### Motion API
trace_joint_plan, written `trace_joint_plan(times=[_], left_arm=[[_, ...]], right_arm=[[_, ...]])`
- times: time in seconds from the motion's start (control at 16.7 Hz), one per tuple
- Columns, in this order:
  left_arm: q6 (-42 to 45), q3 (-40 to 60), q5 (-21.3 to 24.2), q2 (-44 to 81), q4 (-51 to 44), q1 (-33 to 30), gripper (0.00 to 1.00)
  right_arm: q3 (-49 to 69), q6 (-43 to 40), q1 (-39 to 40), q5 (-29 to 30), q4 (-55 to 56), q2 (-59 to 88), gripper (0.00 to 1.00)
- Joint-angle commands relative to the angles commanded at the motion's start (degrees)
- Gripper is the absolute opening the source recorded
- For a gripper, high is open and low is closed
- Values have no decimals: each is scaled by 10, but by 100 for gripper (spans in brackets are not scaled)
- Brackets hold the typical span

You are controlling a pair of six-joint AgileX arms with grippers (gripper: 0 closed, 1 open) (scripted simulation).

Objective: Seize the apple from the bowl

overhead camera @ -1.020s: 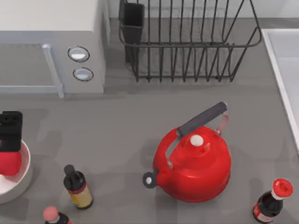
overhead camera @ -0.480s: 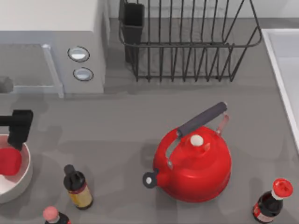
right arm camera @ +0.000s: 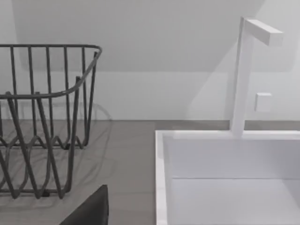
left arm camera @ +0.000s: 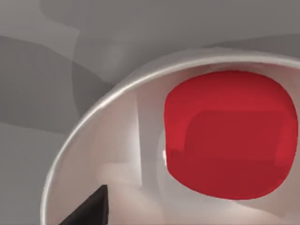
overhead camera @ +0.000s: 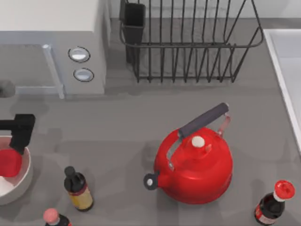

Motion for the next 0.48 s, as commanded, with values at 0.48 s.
trace_joint_plan(times=[0.48], left_arm=[[3, -112, 0, 96, 219, 3, 100]], right_arm=[[0, 0, 0, 0, 0, 0, 100]])
